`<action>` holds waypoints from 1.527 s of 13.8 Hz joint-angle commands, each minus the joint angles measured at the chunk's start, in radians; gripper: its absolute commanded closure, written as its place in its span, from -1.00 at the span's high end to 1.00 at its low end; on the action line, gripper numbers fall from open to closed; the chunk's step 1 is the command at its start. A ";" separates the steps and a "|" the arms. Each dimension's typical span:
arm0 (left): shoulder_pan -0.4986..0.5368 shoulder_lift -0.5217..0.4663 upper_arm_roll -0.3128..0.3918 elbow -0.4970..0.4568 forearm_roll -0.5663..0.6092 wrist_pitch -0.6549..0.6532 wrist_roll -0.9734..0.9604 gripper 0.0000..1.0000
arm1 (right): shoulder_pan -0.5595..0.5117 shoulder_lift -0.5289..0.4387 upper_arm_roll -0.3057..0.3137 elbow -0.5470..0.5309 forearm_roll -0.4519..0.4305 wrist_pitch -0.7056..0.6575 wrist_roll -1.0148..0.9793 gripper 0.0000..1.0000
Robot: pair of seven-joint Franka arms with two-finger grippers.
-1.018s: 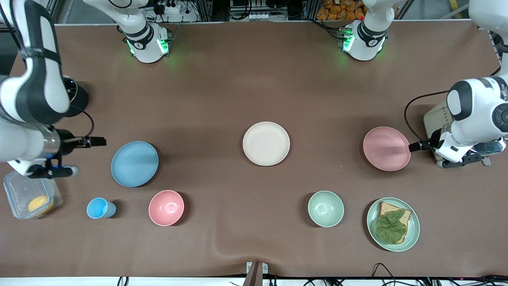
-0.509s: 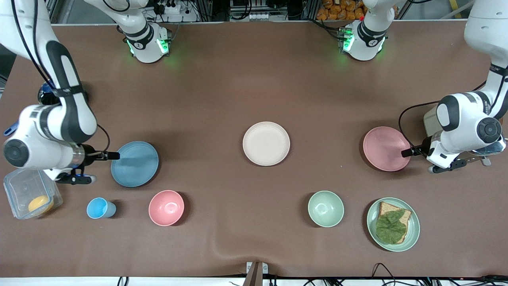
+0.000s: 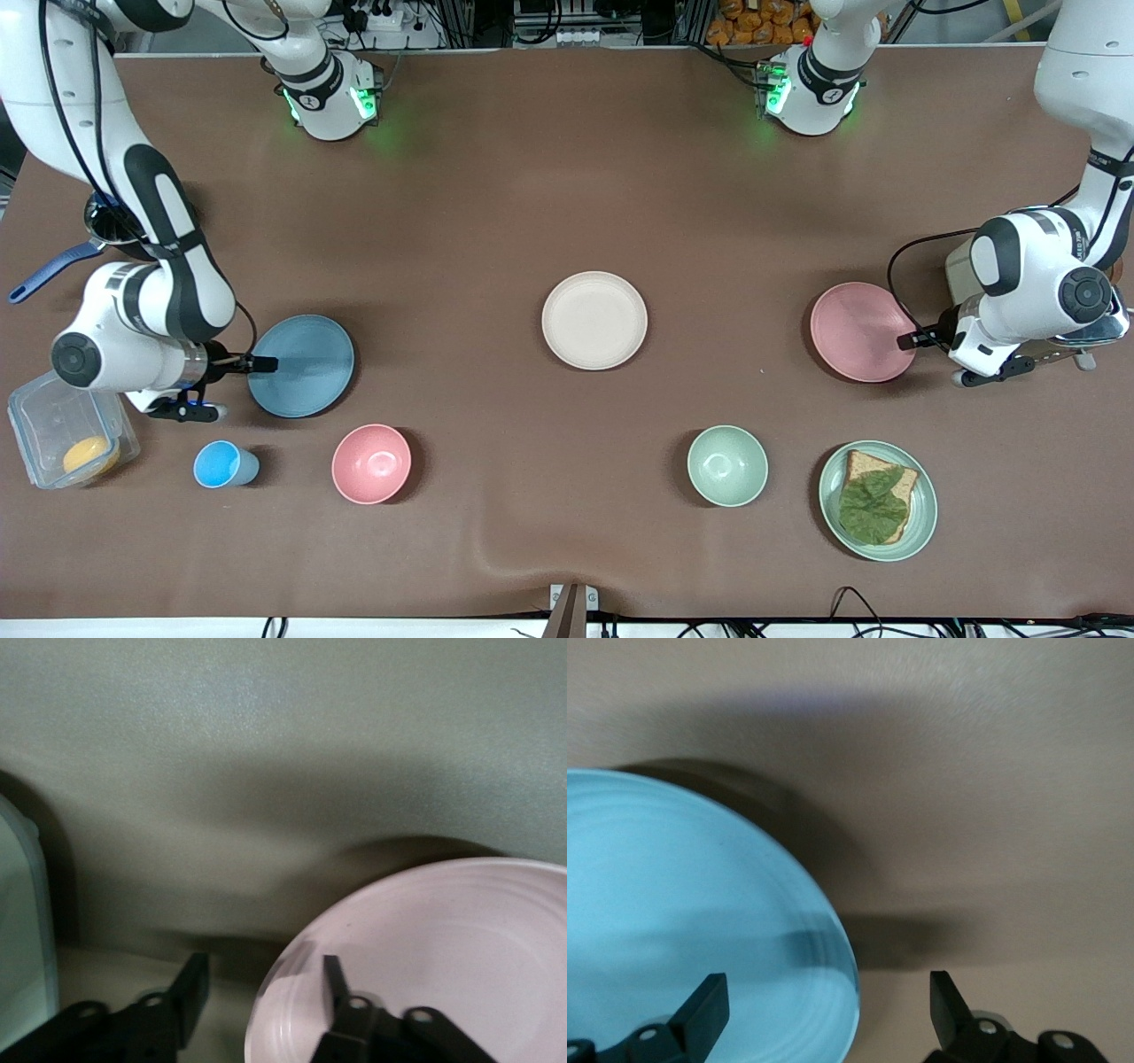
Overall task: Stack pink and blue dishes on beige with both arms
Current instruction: 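Carry the pink plate onto the beige plate with the left gripper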
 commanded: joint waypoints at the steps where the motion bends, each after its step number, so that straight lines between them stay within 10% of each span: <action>1: 0.012 0.013 -0.012 0.003 0.014 0.013 0.002 -0.21 | -0.014 0.018 0.012 0.010 0.028 0.006 -0.004 1.00; 4: 0.010 0.013 -0.014 0.004 0.012 0.012 0.002 -1.00 | -0.012 0.018 0.012 0.008 0.074 0.000 -0.001 1.00; 6: 0.010 -0.020 -0.030 0.004 0.012 0.004 0.005 -1.00 | -0.012 0.018 0.012 0.007 0.076 -0.006 0.000 -0.40; 8: 0.012 -0.075 -0.061 0.004 0.009 -0.040 0.005 -1.00 | -0.012 0.018 0.013 0.004 0.076 -0.006 -0.009 -0.93; 14: 0.009 -0.238 -0.295 0.064 -0.133 -0.299 -0.017 -1.00 | -0.020 0.014 0.013 0.000 0.076 -0.008 -0.092 -1.00; 21: -0.186 -0.162 -0.452 0.064 -0.198 -0.225 -0.349 -1.00 | -0.005 -0.046 0.015 0.016 0.074 -0.078 -0.095 -1.00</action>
